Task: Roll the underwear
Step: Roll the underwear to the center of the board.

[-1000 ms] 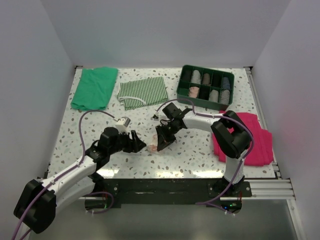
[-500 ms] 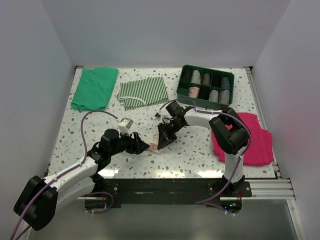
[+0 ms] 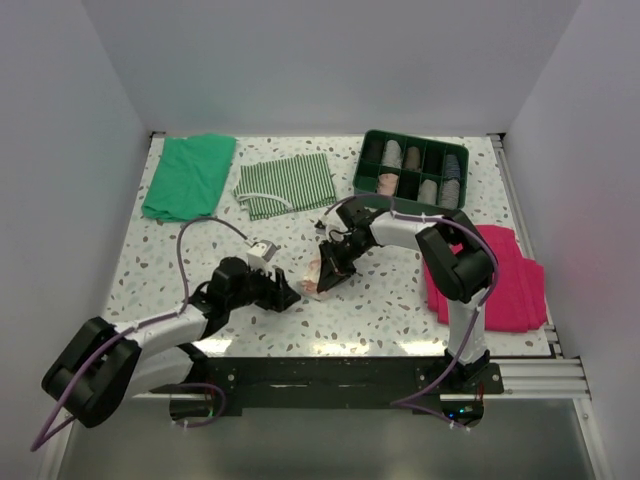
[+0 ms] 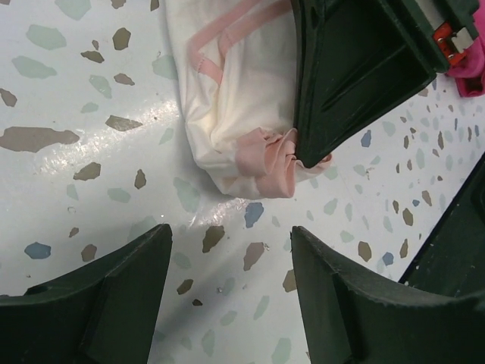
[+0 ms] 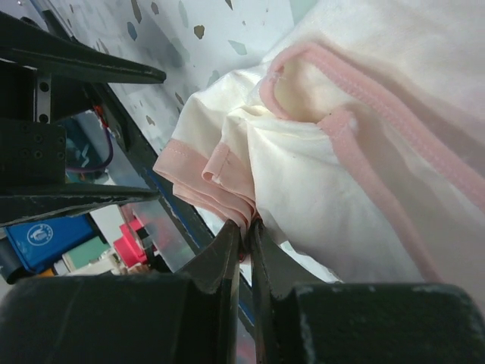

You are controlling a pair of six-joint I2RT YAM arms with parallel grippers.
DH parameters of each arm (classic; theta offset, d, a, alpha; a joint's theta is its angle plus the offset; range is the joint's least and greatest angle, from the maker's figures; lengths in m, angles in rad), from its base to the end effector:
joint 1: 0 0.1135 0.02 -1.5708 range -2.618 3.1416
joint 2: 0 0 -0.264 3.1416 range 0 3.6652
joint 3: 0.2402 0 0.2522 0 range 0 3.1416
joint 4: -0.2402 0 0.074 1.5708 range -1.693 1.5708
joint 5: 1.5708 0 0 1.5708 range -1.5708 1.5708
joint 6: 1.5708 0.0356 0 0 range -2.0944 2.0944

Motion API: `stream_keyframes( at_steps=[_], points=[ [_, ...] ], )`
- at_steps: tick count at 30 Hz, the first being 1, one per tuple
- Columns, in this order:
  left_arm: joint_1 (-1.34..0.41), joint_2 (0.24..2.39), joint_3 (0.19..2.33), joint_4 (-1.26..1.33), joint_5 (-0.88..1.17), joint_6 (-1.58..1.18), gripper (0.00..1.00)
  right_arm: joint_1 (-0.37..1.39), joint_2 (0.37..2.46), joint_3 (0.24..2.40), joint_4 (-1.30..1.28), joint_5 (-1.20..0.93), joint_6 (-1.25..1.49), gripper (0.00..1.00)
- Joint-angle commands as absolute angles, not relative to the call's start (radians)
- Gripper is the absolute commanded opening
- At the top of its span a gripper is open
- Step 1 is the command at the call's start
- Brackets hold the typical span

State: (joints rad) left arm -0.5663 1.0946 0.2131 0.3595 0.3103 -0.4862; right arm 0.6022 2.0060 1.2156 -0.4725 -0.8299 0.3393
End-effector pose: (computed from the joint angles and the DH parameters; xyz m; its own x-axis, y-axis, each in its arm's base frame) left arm 0.1584 -0.1136 0.1435 -0.7151 -0.0726 -0.6952 0.4526 0.7099 -0.5396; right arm 0.2950 0.2346 0.1276 -0.9292 -0.3661 -0.0517 -0.2729 0.5847 0.7639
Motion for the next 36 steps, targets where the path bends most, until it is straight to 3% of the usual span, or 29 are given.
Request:
stream_keyframes(
  at_steps=[1,27,36],
  points=[
    [-0.574,1.192,0.281,0.479,0.301,-0.382,0.69,0.603,2.003,1.266,-0.505,-0.856,0.321,0.0],
    [-0.575,1.46,0.336,0.749,0.353,-0.399,0.65,0.603,2.006,1.279,-0.525,-0.876,0.301,0.0],
    [-0.574,1.522,0.382,0.745,0.354,-0.403,0.44,0.603,2.014,1.282,-0.549,-0.868,0.279,0.0]
  ],
)
